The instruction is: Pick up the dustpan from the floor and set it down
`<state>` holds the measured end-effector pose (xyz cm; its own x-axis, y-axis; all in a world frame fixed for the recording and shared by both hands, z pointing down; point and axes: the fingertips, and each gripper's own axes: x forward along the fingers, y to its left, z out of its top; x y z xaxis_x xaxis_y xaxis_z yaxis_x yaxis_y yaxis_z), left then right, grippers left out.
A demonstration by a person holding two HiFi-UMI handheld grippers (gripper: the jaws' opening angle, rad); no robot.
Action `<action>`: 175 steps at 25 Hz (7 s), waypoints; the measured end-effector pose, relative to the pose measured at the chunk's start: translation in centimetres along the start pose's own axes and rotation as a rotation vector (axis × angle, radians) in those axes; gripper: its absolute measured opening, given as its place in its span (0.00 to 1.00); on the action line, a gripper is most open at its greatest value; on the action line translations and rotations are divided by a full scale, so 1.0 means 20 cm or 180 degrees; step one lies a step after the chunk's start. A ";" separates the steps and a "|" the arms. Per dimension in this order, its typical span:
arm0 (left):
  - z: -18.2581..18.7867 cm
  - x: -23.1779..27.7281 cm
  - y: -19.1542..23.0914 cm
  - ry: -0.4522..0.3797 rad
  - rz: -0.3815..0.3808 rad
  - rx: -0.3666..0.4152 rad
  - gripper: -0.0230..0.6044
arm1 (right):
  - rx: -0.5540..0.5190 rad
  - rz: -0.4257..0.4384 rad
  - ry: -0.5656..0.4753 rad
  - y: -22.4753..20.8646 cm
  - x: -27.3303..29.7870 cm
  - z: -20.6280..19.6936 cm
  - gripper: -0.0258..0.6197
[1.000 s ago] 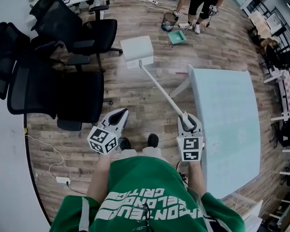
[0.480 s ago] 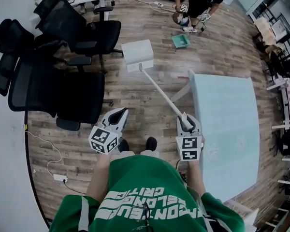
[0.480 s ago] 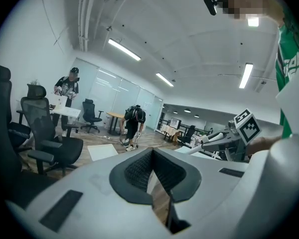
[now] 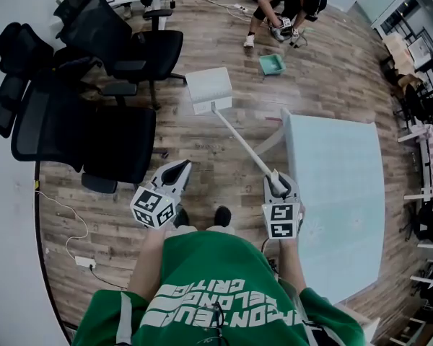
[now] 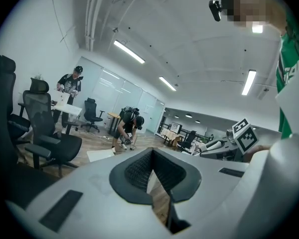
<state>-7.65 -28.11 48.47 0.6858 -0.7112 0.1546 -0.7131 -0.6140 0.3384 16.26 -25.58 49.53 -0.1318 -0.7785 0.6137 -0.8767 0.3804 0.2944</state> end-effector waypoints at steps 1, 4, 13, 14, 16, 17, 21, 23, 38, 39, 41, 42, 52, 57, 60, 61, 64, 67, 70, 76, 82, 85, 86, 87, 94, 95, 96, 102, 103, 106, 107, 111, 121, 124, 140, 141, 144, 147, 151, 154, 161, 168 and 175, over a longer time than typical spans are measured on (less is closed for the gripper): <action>0.00 0.00 0.00 -0.0003 0.0010 -0.0006 0.04 | -0.0009 0.0009 0.0019 0.00 0.00 -0.01 0.22; 0.00 -0.01 0.00 -0.0014 0.0040 -0.0017 0.04 | -0.0053 0.0038 0.0079 0.00 0.02 -0.04 0.22; -0.03 -0.05 0.03 -0.0021 0.0172 -0.0076 0.04 | -0.0185 0.0222 0.0303 0.05 0.13 -0.19 0.22; -0.03 -0.06 0.04 -0.0021 0.0192 -0.0084 0.04 | -0.0206 0.0249 0.0326 0.06 0.14 -0.21 0.22; -0.05 -0.08 0.05 -0.0019 0.0242 -0.0101 0.04 | -0.0232 0.0309 0.0391 0.09 0.17 -0.24 0.23; -0.06 -0.10 0.05 -0.0022 0.0266 -0.0111 0.04 | -0.0246 0.0339 0.0421 0.10 0.18 -0.25 0.23; -0.06 -0.14 0.07 -0.0059 0.0338 -0.0152 0.04 | -0.0312 0.0454 0.0551 0.17 0.22 -0.31 0.23; -0.07 -0.15 0.08 -0.0067 0.0369 -0.0167 0.04 | -0.0346 0.0509 0.0616 0.20 0.24 -0.35 0.23; -0.14 -0.37 0.15 -0.0137 0.0784 -0.0311 0.04 | -0.0701 0.0923 0.1024 0.39 0.43 -0.58 0.23; -0.15 -0.39 0.16 -0.0143 0.0824 -0.0324 0.04 | -0.0729 0.0953 0.1045 0.41 0.44 -0.59 0.23; -0.16 -0.43 0.18 -0.0160 0.0905 -0.0349 0.04 | -0.0785 0.1011 0.1093 0.43 0.48 -0.61 0.23; -0.17 -0.45 0.19 -0.0171 0.0947 -0.0360 0.04 | -0.0813 0.1043 0.1122 0.45 0.50 -0.62 0.23; -0.24 -0.69 0.27 -0.0252 0.1352 -0.0484 0.04 | -0.1122 0.1311 0.1452 0.65 0.74 -0.74 0.23; -0.31 -0.82 0.28 -0.0249 0.1533 -0.0556 0.04 | -0.1273 0.1431 0.1559 0.77 0.82 -0.76 0.23; -0.36 -0.87 0.29 -0.0221 0.1594 -0.0587 0.04 | -0.1341 0.1480 0.1622 0.84 0.87 -0.79 0.23; -0.37 -0.88 0.29 -0.0213 0.1604 -0.0594 0.04 | -0.1359 0.1490 0.1640 0.86 0.89 -0.79 0.23; -0.41 -0.93 0.28 -0.0212 0.1669 -0.0621 0.04 | -0.1430 0.1527 0.1688 0.94 0.94 -0.81 0.22; -0.43 -0.99 0.27 -0.0228 0.1733 -0.0646 0.04 | -0.1511 0.1574 0.1746 1.01 1.00 -0.83 0.22; -0.44 -1.05 0.27 -0.0238 0.1790 -0.0658 0.04 | -0.1600 0.1578 0.1824 1.08 1.05 -0.82 0.22; -0.49 -1.18 0.30 -0.0236 0.1917 -0.0723 0.04 | -0.1754 0.1638 0.1876 1.23 1.17 -0.83 0.22; -0.51 -1.29 0.33 -0.0155 0.1909 -0.0750 0.04 | -0.1836 0.1616 0.2006 1.36 1.25 -0.83 0.22; -0.52 -1.32 0.35 -0.0118 0.1882 -0.0759 0.04 | -0.1882 0.1572 0.2041 1.40 1.29 -0.84 0.23; -0.52 -1.32 0.36 -0.0112 0.1865 -0.0764 0.04 | -0.1909 0.1548 0.2034 1.41 1.30 -0.84 0.23; -0.52 -1.33 0.38 -0.0109 0.1846 -0.0771 0.04 | -0.1940 0.1526 0.2026 1.42 1.31 -0.84 0.23; -0.53 -1.30 0.47 -0.0042 0.1549 -0.0756 0.04 | -0.1863 0.1528 0.2051 1.45 1.29 -0.81 0.24; -0.53 -1.29 0.48 -0.0035 0.1480 -0.0735 0.04 | -0.1822 0.1522 0.2033 1.44 1.28 -0.80 0.25; -0.52 -1.27 0.49 -0.0032 0.1411 -0.0712 0.04 | -0.1792 0.1504 0.1994 1.43 1.26 -0.78 0.26; -0.48 -1.20 0.52 -0.0053 0.1053 -0.0611 0.04 | -0.1603 0.1322 0.1578 1.33 1.08 -0.59 0.26; -0.47 -1.18 0.52 -0.0062 0.0991 -0.0601 0.04 | -0.1553 0.1272 0.1506 1.31 1.04 -0.55 0.26; -0.43 -1.11 0.52 -0.0097 0.0823 -0.0549 0.04 | -0.1415 0.1138 0.1292 1.22 0.91 -0.45 0.26; -0.42 -1.09 0.51 -0.0107 0.0781 -0.0532 0.04 | -0.1366 0.1100 0.1211 1.20 0.87 -0.42 0.26; -0.41 -1.06 0.40 -0.0127 0.0688 -0.0489 0.04 | -0.1153 0.0938 0.0779 1.14 0.63 -0.30 0.26; -0.53 -1.03 -0.21 -0.0077 0.0514 -0.0267 0.04 | -0.0475 0.0859 -0.0161 1.00 -0.13 -0.33 0.05; -0.66 -1.06 -0.45 0.0005 0.0467 -0.0240 0.04 | -0.0337 0.0957 -0.0288 1.00 -0.35 -0.44 0.05; -0.98 -1.19 -1.46 0.0136 0.0259 -0.0089 0.04 | 0.0305 0.0911 -0.0509 0.72 -1.28 -1.07 0.05; -0.99 -1.19 -1.49 0.0135 0.0250 -0.0082 0.04 | 0.0325 0.0898 -0.0500 0.71 -1.31 -1.10 0.05; -1.00 -1.19 -1.58 0.0136 0.0227 -0.0063 0.04 | 0.0385 0.0886 -0.0493 0.68 -1.39 -1.18 0.05; -1.02 -1.20 -1.64 0.0145 0.0209 -0.0053 0.04 | 0.0453 0.0908 -0.0508 0.68 -1.44 -1.22 0.05; -1.03 -1.22 -1.70 0.0153 0.0191 -0.0047 0.04 | 0.0492 0.0940 -0.0529 0.71 -1.50 -1.25 0.05; -1.04 -1.24 -1.72 0.0150 0.0199 -0.0036 0.04 | 0.0544 0.0946 -0.0534 0.73 -1.52 -1.26 0.05; -1.05 -1.29 -1.75 0.0143 0.0212 -0.0027 0.04 | 0.0558 0.1014 -0.0517 0.79 -1.56 -1.30 0.05; -1.06 -1.39 -1.73 0.0142 0.0254 -0.0043 0.04 | 0.0541 0.1048 -0.0487 0.87 -1.58 -1.32 0.05; -1.08 -1.43 -1.76 0.0122 0.0243 -0.0056 0.04 | 0.0515 0.1065 -0.0478 0.91 -1.60 -1.34 0.05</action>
<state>0.86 21.26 52.23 0.6349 -0.7419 0.2158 -0.7610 -0.5522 0.3406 16.97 19.61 54.88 -0.4780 -0.6939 0.5385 -0.8339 0.5511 -0.0300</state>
